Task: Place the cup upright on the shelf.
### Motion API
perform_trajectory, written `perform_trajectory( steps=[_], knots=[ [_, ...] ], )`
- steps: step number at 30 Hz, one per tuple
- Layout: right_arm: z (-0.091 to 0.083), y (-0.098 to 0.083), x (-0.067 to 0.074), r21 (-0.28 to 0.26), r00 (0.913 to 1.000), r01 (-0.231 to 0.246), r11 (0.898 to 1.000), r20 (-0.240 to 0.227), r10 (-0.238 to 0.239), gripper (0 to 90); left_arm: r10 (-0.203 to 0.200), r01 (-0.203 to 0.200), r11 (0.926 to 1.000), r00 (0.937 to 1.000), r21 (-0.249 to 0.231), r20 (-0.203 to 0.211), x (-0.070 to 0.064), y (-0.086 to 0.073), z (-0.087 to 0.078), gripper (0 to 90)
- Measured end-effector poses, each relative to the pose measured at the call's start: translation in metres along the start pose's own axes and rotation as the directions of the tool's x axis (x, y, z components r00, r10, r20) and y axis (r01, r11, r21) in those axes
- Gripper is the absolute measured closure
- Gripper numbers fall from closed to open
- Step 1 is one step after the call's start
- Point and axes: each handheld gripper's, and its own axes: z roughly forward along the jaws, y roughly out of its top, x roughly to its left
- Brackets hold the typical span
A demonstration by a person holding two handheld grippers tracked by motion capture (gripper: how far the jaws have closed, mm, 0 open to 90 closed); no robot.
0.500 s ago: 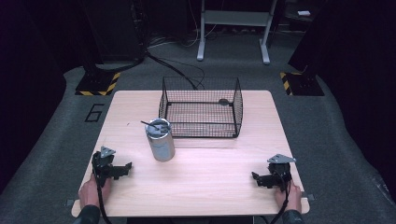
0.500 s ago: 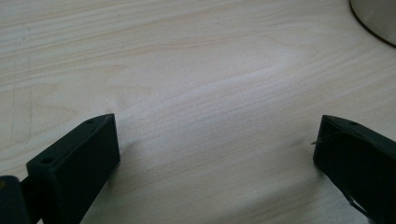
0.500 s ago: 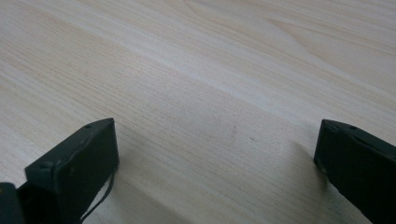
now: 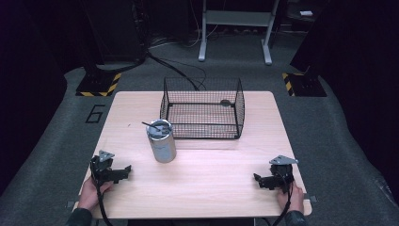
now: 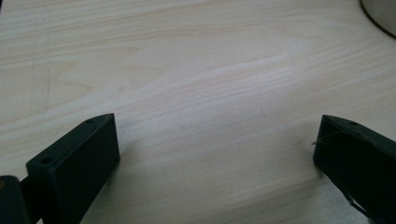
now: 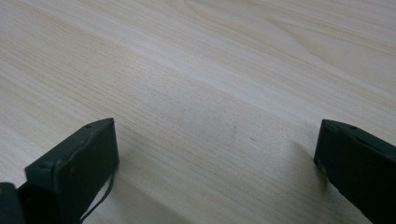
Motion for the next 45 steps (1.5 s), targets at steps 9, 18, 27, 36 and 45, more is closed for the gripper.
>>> perform_trajectory(
  steps=[9, 18, 27, 36, 45],
  knots=[
    [0.0, 0.0, 0.0, 0.002, 1.0, -0.006, 1.0, -0.001, 0.006, 0.0, 0.015, -0.014, 0.9995, 0.9999, 0.027, -0.008, 0.0, 0.001, -0.002, 0.2],
    [0.0, 0.0, 0.001, 0.002, 0.9999, -0.011, 1.0, -0.001, 0.011, 0.0, -0.023, 0.024, 0.9997, 0.9983, -0.002, 0.054, -0.003, 0.004, -0.011, 0.0],
    [0.0, 0.0, 0.001, 0.003, 1.0, -0.009, 1.0, -0.002, 0.009, 0.0, -0.019, 0.024, 0.9986, 0.9937, -0.047, 0.11, -0.02, 0.014, -0.025, 0.0],
    [0.0, 0.0, 0.001, 0.004, 1.0, -0.008, 1.0, -0.003, 0.008, 0.0, -0.003, 0.02, 0.9946, 0.9863, -0.101, 0.165, -0.043, 0.037, -0.037, 0.2],
    [0.0, 0.0, 0.001, 0.003, 1.0, -0.008, 1.0, -0.003, 0.008, 0.0, 0.031, 0.003, 0.986, 0.9794, -0.167, 0.199, -0.066, 0.054, -0.045, 0.2]
  ],
)
